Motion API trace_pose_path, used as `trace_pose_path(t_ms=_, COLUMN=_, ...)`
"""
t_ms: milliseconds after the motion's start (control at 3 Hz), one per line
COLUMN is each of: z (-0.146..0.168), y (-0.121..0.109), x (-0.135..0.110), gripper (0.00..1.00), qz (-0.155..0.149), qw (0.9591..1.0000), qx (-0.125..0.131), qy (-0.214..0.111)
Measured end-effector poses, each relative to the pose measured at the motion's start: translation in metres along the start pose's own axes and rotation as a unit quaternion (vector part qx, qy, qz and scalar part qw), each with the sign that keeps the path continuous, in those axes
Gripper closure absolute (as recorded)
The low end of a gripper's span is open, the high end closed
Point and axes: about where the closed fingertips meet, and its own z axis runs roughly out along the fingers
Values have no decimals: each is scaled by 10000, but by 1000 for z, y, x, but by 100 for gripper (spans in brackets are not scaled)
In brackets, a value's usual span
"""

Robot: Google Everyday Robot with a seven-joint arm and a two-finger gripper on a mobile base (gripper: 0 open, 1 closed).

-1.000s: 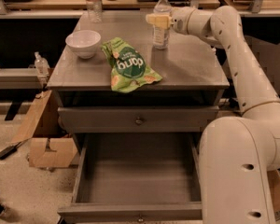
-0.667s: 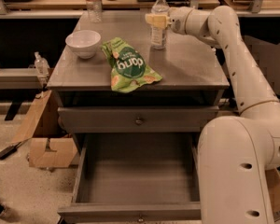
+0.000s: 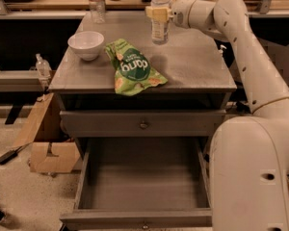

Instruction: Place blue plastic bottle into middle drawer

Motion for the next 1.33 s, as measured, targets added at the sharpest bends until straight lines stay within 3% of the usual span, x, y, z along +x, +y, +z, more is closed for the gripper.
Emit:
trace_pose_path(t_ms=333, z=-53, y=44, x=-98, gripper=100, qz=-478, qw=9980, qx=46, qy=-408)
trace_pose_path(t_ms=667, z=-115, y=86, x=-165, gripper=100, qz=-672, qw=9944, qx=216, qy=-788)
trace_pose_path(t_ms=1000, z=-158, y=141, x=-194, gripper=100, qz=-782, qw=9914, qx=262, qy=-1015)
trace_pose_path(t_ms=1333, z=-185, y=182, x=-146, gripper=100, qz=-760, qw=9946, qx=101, qy=-702)
